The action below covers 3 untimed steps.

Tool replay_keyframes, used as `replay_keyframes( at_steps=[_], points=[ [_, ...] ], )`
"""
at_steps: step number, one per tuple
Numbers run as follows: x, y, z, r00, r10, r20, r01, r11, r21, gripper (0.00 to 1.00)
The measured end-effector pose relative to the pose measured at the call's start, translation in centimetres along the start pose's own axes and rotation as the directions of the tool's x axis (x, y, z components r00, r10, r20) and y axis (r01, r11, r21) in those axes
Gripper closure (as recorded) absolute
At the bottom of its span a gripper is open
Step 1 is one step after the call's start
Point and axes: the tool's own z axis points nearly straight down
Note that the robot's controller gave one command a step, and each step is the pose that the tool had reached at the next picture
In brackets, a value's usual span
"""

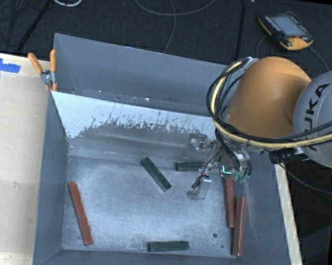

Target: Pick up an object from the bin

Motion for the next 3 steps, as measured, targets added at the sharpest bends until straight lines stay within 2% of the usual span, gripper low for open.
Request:
replay_keyframes(
  at_steps=[1, 2, 3],
  points=[
    [-0.1, 0.0, -0.5, 1.0, 0.0, 0.008, 0.0, 1.0, 0.0, 0.0],
    [0.0, 1.2, 0.3, 0.996, 0.084, 0.01, -0.084, 0.996, 0.0, 0.0],
    [0.5, 2.8, 1.3, 0.977, 0.214, 0.005, -0.214, 0.977, -0.004, 0.0]
  ],
)
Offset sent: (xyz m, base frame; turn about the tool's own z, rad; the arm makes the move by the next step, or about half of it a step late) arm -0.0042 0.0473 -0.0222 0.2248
